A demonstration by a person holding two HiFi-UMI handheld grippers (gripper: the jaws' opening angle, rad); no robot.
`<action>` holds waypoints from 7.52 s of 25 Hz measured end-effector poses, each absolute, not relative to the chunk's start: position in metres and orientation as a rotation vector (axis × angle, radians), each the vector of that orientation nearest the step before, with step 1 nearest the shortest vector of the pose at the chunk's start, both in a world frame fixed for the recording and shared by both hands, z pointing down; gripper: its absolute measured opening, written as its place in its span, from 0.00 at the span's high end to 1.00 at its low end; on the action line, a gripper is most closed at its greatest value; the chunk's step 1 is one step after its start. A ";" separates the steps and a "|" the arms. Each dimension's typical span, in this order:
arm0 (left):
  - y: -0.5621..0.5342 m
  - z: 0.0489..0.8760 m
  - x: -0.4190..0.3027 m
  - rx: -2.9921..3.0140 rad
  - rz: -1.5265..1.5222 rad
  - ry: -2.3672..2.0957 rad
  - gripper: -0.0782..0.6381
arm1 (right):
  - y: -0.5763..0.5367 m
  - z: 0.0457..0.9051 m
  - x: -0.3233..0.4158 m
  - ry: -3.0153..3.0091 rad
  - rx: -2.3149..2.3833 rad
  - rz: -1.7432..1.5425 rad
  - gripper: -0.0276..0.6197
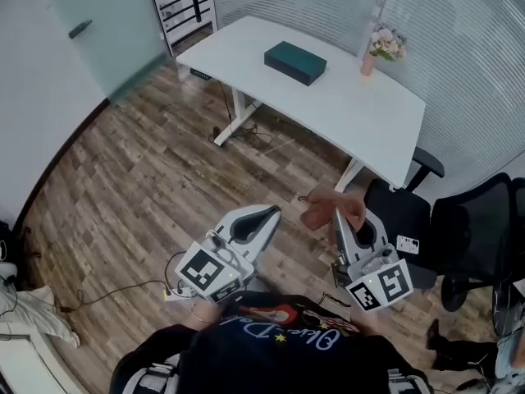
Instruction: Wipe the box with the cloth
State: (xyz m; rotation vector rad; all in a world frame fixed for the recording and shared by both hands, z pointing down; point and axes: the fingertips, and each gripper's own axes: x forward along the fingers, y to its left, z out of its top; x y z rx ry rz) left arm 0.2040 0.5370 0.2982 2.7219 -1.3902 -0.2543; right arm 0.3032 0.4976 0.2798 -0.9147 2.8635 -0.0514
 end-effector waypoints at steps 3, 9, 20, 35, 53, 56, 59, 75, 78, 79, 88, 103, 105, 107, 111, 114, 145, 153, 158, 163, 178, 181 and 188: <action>0.533 0.301 0.197 2.711 -0.259 -1.387 0.88 | 0.496 0.279 0.298 2.851 -0.894 -0.081 0.90; 0.522 0.309 0.182 2.690 -0.269 -1.389 0.88 | 0.488 0.289 0.285 2.888 -0.910 -0.076 0.90; 0.500 0.311 0.133 2.653 -0.285 -1.461 0.88 | 0.463 0.293 0.243 2.919 -0.874 -0.102 0.89; 0.488 0.325 0.071 2.621 -0.281 -1.492 0.88 | 0.443 0.307 0.192 2.921 -0.909 -0.128 0.89; 0.440 0.330 -0.004 2.442 -0.216 -1.810 0.88 | 0.343 0.317 0.124 2.959 -0.669 -0.176 0.89; 0.414 0.327 -0.010 2.432 -0.202 -1.840 0.88 | 0.317 0.317 0.115 2.959 -0.624 -0.182 0.89; 0.387 0.325 -0.009 2.435 -0.193 -1.848 0.88 | 0.289 0.323 0.114 2.964 -0.615 -0.213 0.89; 0.240 0.311 -0.001 2.402 -0.101 -1.926 0.88 | 0.132 0.324 0.138 2.905 -0.582 -0.266 0.89; 0.207 0.313 0.010 2.435 -0.082 -1.884 0.88 | 0.105 0.326 0.155 2.881 -0.631 -0.267 0.89; 0.196 0.313 0.015 2.447 -0.084 -1.868 0.88 | 0.095 0.329 0.162 2.879 -0.655 -0.273 0.89; 0.122 0.323 0.040 2.508 -0.085 -1.747 0.88 | 0.038 0.344 0.195 2.865 -0.776 -0.299 0.89; -0.046 0.331 0.021 2.717 -0.158 -1.321 0.88 | -0.059 0.334 0.192 2.746 -1.204 -0.207 0.89; -0.075 0.326 0.016 2.770 -0.158 -1.230 0.88 | -0.077 0.328 0.187 2.699 -1.296 -0.195 0.89; -0.102 0.323 0.009 2.811 -0.155 -1.170 0.88 | -0.094 0.325 0.179 2.672 -1.360 -0.179 0.89; -0.141 0.330 -0.008 2.832 -0.145 -1.101 0.88 | -0.127 0.319 0.159 2.647 -1.430 -0.126 0.89; -0.164 0.341 -0.019 2.822 -0.134 -1.059 0.88 | -0.150 0.313 0.145 2.627 -1.456 -0.081 0.89; -0.270 0.390 -0.107 2.733 -0.151 -0.935 0.88 | -0.374 0.453 -0.028 3.333 -1.558 0.135 0.89; -0.270 0.394 -0.112 2.730 -0.169 -0.923 0.88 | -0.354 0.480 -0.039 3.523 -1.472 0.073 0.89; -0.265 0.392 -0.103 2.736 -0.175 -0.896 0.88 | -0.345 0.491 -0.024 3.583 -1.507 0.044 0.89; -0.263 0.390 -0.099 2.738 -0.179 -0.902 0.88 | -0.342 0.496 -0.011 3.605 -1.552 0.026 0.89; -0.254 0.386 -0.091 2.749 -0.165 -0.906 0.88 | -0.333 0.506 0.032 3.614 -1.667 -0.042 0.89; -0.252 0.384 -0.089 2.758 -0.164 -0.896 0.88 | -0.330 0.507 0.045 3.601 -1.721 -0.053 0.89; -0.251 0.383 -0.086 2.765 -0.164 -0.877 0.88 | -0.322 0.509 0.078 3.536 -1.875 -0.091 0.89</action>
